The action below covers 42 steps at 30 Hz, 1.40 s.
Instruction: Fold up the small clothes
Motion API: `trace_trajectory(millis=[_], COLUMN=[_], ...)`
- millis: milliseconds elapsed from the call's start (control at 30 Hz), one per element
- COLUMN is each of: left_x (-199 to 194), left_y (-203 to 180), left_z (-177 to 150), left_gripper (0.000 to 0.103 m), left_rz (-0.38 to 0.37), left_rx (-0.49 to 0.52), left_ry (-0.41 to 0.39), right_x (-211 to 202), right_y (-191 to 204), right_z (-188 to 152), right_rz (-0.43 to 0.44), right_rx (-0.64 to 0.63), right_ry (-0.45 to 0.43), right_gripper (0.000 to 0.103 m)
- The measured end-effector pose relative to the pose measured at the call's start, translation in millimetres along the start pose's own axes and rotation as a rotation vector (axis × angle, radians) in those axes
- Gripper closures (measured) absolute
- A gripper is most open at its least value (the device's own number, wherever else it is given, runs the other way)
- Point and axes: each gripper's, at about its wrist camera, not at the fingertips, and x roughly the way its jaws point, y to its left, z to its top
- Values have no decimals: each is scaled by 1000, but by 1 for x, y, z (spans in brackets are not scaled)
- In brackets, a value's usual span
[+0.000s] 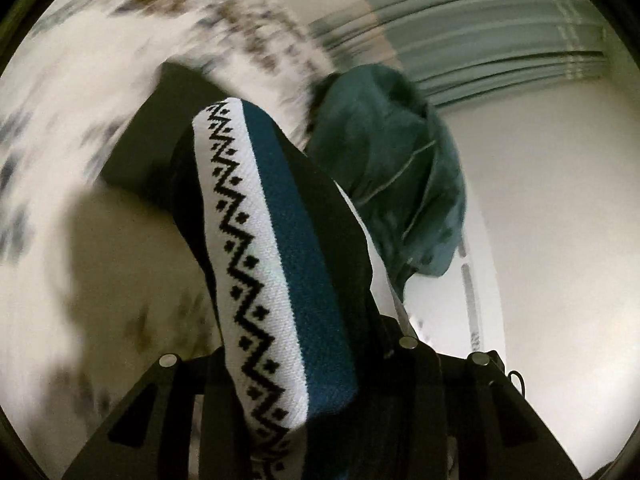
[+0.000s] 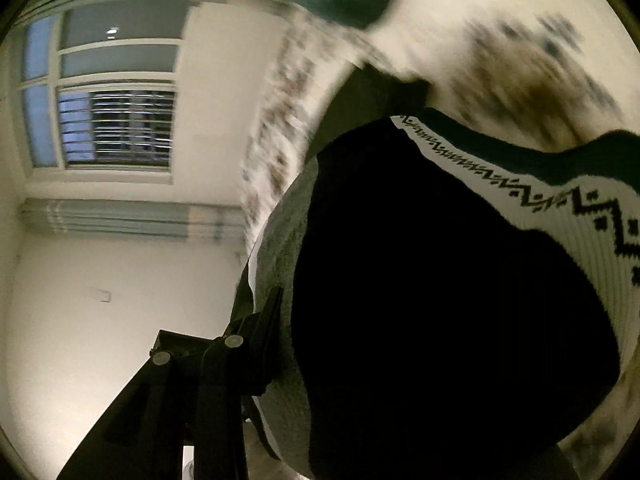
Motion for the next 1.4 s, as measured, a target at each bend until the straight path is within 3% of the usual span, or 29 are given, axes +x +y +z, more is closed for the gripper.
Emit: trace_trajectory(millis=[133, 267, 400, 467, 567, 600, 633, 700, 733, 800, 833, 867, 933, 1000, 1067, 1167, 1400], left_x=[34, 73, 116, 131, 126, 124, 121, 115, 113, 105, 105, 102, 92, 80, 71, 56, 10], left_y=[-7, 31, 103, 136, 150, 149, 144, 131, 125, 99, 89, 74, 54, 38, 25, 3, -69], left_z=[93, 160, 176, 173, 166, 164, 161, 155, 154, 139, 136, 125, 106, 88, 76, 66, 35], left_gripper=[72, 72, 71, 70, 65, 64, 63, 63, 62, 48, 29, 16, 14, 1, 0, 0, 0], left_rz=[-13, 54, 224, 311, 280, 277, 287, 336, 358, 503, 576, 647, 713, 764, 813, 863, 879], left_rx=[64, 88, 45, 13, 18, 21, 29, 61, 80, 189, 244, 306, 363, 372, 365, 345, 338], left_ry=[-2, 34, 130, 187, 185, 191, 194, 190, 178, 130, 110, 84, 36, -9, -38, -59, -109], right_x=[38, 108, 183, 223, 256, 259, 257, 250, 244, 227, 217, 210, 196, 180, 168, 145, 71], right_y=[49, 67, 41, 11, -18, -19, -21, -26, -27, -20, -11, -3, 14, 28, 48, 71, 135], right_z=[76, 137, 172, 174, 160, 158, 157, 161, 163, 164, 160, 157, 151, 141, 139, 142, 120], right_rz=[36, 36, -14, -76, -148, -159, -161, -180, -205, -294, -371, -440, -569, -683, -802, -898, -940], right_rx=[-78, -122, -94, -49, -63, -87, -99, -82, -79, -133, -196, -250, -355, -438, -508, -581, -675], right_ry=[-95, -136, -123, -73, -9, -6, 0, 52, 68, 77, 74, 72, 57, 41, 4, -54, -93], right_gripper=[66, 66, 66, 66, 65, 60, 56, 37, 33, 26, 24, 19, 14, 9, 0, 0, 0])
